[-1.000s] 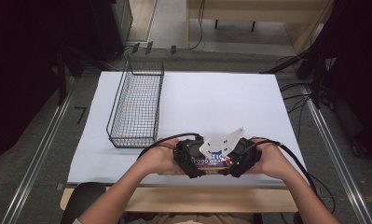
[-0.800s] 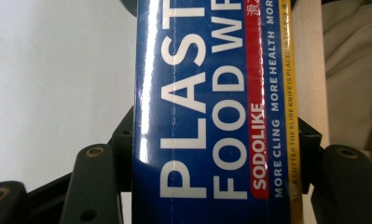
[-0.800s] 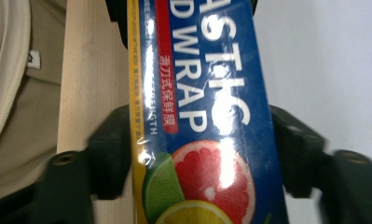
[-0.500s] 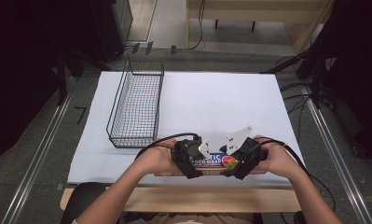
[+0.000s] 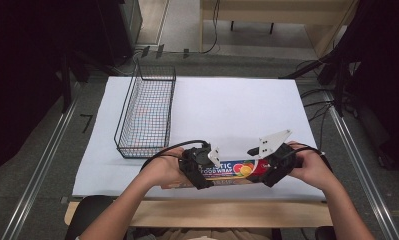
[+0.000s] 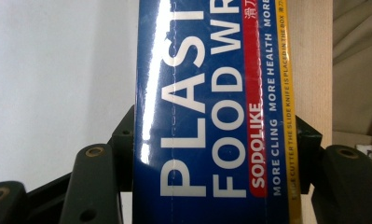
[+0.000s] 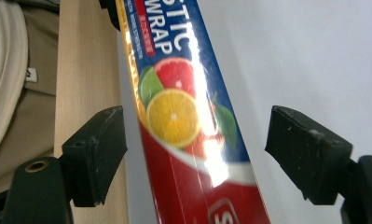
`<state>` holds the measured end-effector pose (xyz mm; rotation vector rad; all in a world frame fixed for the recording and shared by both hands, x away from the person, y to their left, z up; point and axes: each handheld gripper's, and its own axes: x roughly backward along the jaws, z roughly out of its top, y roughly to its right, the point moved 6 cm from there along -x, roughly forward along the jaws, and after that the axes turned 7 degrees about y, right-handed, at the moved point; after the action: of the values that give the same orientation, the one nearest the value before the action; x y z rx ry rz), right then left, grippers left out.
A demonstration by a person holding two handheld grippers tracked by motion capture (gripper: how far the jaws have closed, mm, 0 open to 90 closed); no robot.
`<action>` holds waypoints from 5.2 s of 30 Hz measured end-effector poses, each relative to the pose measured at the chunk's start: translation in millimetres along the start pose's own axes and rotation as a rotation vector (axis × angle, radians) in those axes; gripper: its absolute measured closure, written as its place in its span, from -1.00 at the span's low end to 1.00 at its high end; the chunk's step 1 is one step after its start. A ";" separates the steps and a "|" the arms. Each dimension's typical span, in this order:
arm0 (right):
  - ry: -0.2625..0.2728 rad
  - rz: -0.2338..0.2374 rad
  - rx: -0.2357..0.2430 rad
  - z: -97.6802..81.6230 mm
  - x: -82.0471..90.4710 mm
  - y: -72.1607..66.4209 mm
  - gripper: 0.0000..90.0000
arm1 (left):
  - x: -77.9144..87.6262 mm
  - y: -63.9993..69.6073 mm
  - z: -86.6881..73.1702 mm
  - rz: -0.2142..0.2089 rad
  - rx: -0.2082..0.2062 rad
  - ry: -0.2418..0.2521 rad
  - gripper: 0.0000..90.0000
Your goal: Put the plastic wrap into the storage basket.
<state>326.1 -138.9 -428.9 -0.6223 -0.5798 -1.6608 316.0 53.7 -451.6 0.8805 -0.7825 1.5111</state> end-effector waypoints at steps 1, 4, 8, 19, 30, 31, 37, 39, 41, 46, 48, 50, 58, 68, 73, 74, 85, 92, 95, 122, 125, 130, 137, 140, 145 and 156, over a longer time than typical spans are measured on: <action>0.010 -0.004 0.012 -1.1 2.4 1.1 -0.55 | 0.6 -0.2 -1.2 -0.006 0.005 -0.001 -0.12; 0.018 -0.025 -0.008 -5.2 9.3 4.7 -0.55 | 2.9 -0.6 -3.4 -0.004 0.021 0.001 -0.12; 0.032 -0.064 -0.033 -13.1 19.1 12.0 -0.55 | 6.3 -2.6 -4.7 0.002 0.046 0.007 -0.12; 0.052 -0.158 -0.070 -31.4 32.6 25.5 -0.55 | 20.2 -11.1 -11.1 0.024 0.115 0.020 -0.12; 0.055 -0.196 -0.142 -53.9 28.8 38.4 -0.55 | 38.6 -19.0 -13.6 0.060 0.166 0.050 -0.12; 0.056 -0.204 -0.149 -56.1 28.6 39.5 -0.55 | 40.4 -19.6 -14.2 0.065 0.172 0.047 -0.12; 0.062 -0.238 -0.200 -65.5 20.6 45.5 -0.55 | 50.4 -23.2 -16.7 0.088 0.204 0.055 -0.12; 0.055 -0.236 -0.204 -67.4 15.1 44.9 -0.55 | 53.3 -24.4 -17.3 0.094 0.214 0.063 -0.12; 0.059 -0.222 -0.203 -68.1 8.5 43.2 -0.55 | 56.4 -26.4 -18.2 0.104 0.222 0.067 -0.12; 0.005 -0.217 -0.168 -70.7 -5.3 38.9 -0.55 | 63.0 -31.2 -21.8 0.113 0.252 0.079 -0.12; -0.010 -0.217 -0.166 -71.6 -9.1 38.2 -0.55 | 64.7 -33.0 -23.9 0.122 0.244 0.082 -0.12; -0.020 -0.215 -0.167 -72.0 -12.4 37.7 -0.55 | 66.6 -34.5 -25.9 0.126 0.258 0.080 -0.12; -0.038 -0.212 -0.167 -71.9 -20.0 36.6 -0.55 | 82.2 -45.9 -34.1 0.169 0.336 0.124 -0.12; -0.053 -0.217 -0.170 -75.9 -18.0 37.7 -0.55 | 100.0 -61.6 -48.4 0.252 0.443 0.124 -0.12; -0.057 -0.218 -0.171 -77.1 -18.0 38.1 -0.55 | 106.9 -70.7 -56.5 0.277 0.516 0.133 -0.12; -0.056 -0.214 -0.170 -76.9 -18.5 37.8 -0.55 | 108.0 -72.0 -57.8 0.276 0.529 0.134 -0.12; -0.044 -0.203 -0.157 -77.3 -16.7 36.5 -0.55 | 120.1 -91.4 -73.1 0.327 0.658 0.150 -0.12; -0.039 -0.209 -0.158 -76.5 -16.2 37.1 -0.55 | 127.5 -109.9 -75.9 0.389 0.715 0.134 -0.12; -0.038 -0.209 -0.159 -76.7 -16.6 37.6 -0.55 | 130.5 -118.7 -77.7 0.400 0.738 0.134 -0.12; -0.057 -0.206 -0.156 -78.9 -17.7 38.2 -0.55 | 134.5 -184.4 -107.9 0.599 1.018 0.110 -0.13; -0.059 -0.207 -0.156 -78.9 -18.0 38.3 -0.55 | 130.9 -188.9 -107.6 0.594 1.039 0.120 -0.13; -0.058 -0.205 -0.153 -79.0 -17.8 38.0 -0.55 | 126.1 -196.1 -109.2 0.640 1.039 0.078 -0.13; -0.057 -0.203 -0.153 -78.9 -17.7 37.7 -0.55 | 123.8 -200.9 -112.6 0.659 1.071 0.077 -0.13; -0.060 -0.202 -0.150 -79.1 -18.5 37.7 -0.55 | 121.2 -203.5 -115.2 0.664 1.081 0.068 -0.14; -0.063 -0.199 -0.145 -78.8 -19.5 37.3 -0.55 | 115.8 -209.4 -117.5 0.670 1.096 0.092 -0.14; -0.063 -0.199 -0.144 -78.4 -19.4 37.1 -0.55 | 91.9 -216.7 -122.5 0.653 1.127 0.036 -0.15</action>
<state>358.8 -184.2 -498.1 -0.7434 -0.5863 -1.8873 513.8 229.5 -432.5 1.4696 -0.0954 2.6159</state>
